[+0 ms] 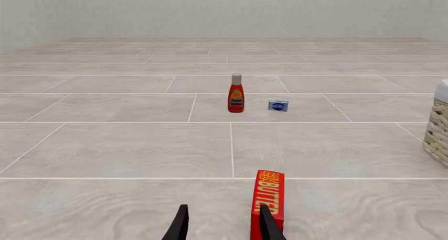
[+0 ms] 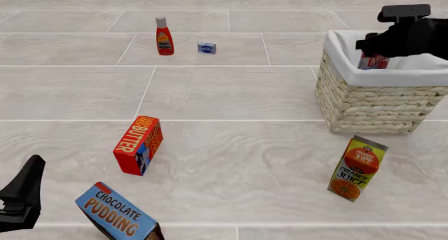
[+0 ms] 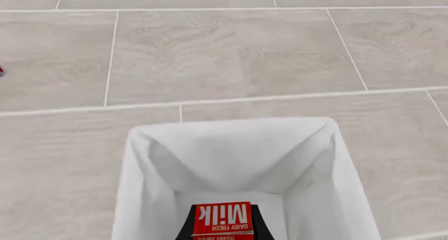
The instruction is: Pick the milk and place it in the basket.
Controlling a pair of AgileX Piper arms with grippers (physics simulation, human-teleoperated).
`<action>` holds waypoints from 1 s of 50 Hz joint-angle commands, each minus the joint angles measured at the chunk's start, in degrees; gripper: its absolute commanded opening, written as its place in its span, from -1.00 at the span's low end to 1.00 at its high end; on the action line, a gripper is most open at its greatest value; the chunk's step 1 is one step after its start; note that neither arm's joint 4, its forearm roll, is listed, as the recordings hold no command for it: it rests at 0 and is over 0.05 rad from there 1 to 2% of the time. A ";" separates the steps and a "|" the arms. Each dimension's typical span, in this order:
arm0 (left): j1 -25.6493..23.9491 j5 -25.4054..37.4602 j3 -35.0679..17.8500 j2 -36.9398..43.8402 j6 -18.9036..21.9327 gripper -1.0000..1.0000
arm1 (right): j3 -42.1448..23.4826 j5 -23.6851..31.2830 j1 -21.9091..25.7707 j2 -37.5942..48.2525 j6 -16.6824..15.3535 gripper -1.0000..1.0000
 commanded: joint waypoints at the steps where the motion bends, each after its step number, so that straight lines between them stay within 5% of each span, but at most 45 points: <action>1: -0.01 0.00 0.00 0.00 0.00 1.00 | -1.05 -0.86 -0.73 1.28 0.66 -1.00; 25: 0.00 0.00 0.00 0.00 0.00 1.00 | -0.85 -0.59 -1.62 0.93 0.48 -1.00; 26: 0.01 0.00 0.00 0.00 -0.01 1.00 | -0.79 -0.52 -1.59 0.65 0.56 1.00; 50: -0.01 0.00 0.00 -0.01 -0.01 1.00 | 0.60 0.84 -1.21 -5.61 1.14 1.00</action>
